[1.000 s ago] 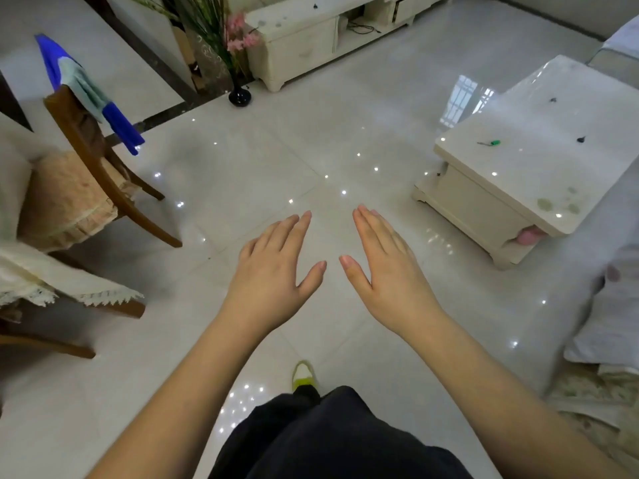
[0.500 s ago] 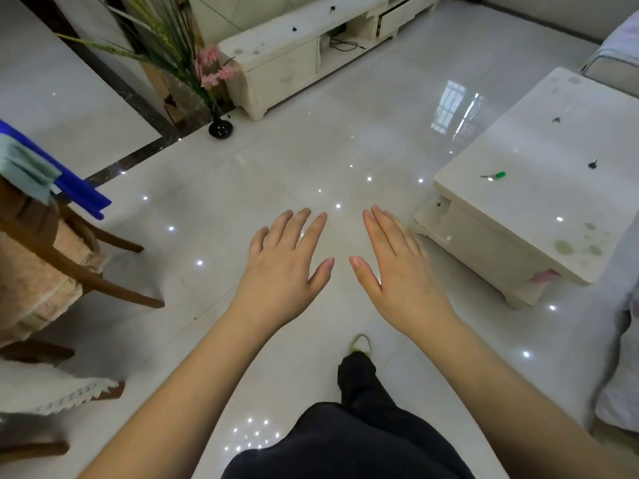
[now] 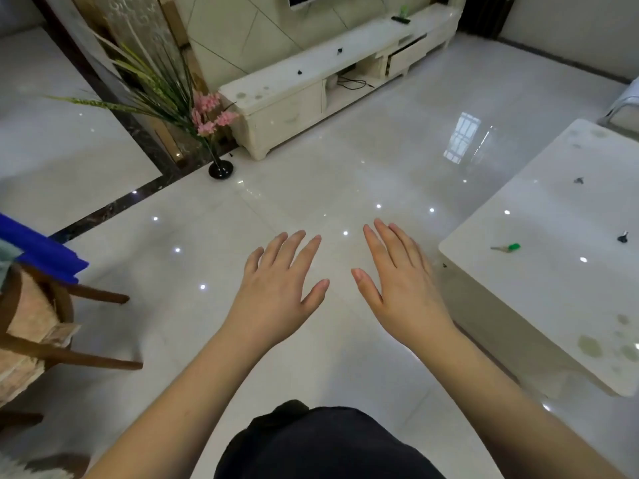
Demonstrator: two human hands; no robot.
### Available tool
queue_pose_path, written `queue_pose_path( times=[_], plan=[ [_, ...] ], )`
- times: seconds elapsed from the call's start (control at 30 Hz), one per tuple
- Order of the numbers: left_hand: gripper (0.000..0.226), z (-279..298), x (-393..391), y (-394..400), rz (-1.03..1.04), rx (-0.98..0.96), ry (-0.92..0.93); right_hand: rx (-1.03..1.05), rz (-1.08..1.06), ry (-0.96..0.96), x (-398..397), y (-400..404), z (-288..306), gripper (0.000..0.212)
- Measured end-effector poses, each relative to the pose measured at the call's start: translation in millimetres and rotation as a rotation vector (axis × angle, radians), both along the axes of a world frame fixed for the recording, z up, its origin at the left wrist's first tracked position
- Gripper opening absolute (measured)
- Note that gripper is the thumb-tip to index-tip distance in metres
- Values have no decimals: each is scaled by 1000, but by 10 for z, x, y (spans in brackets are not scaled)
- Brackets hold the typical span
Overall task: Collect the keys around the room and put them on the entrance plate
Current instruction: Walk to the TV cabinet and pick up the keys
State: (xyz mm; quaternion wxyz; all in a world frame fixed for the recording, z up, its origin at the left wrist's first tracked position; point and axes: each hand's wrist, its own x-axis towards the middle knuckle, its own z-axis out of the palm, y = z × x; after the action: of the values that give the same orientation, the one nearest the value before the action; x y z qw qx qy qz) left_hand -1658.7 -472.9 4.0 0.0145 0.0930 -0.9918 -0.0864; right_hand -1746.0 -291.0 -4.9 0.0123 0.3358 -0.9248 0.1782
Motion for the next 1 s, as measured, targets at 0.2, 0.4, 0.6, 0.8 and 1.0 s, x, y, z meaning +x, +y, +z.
queue_pose_path(
  times=[0.2, 0.4, 0.6, 0.8, 1.0],
  plan=[
    [67, -53, -853, -425, 15, 2, 4, -15, 42, -3, -826, -484, -82, 64],
    [57, -198, -1714, -1092, 37, 19, 28, 17, 48, -11, -1742, -1152, -262, 64],
    [57, -131, -2562, -1878, 34, 18, 27, 11, 26, -72, -2632, -1913, -237, 67],
    [56, 4, -3478, -2499, 48, 24, 63, 27, 53, -49, -3495, -2456, -151, 69],
    [64, -106, -4510, -2830, 35, 35, 46, 38, 23, -34, -4521, -2790, -246, 67]
  ],
)
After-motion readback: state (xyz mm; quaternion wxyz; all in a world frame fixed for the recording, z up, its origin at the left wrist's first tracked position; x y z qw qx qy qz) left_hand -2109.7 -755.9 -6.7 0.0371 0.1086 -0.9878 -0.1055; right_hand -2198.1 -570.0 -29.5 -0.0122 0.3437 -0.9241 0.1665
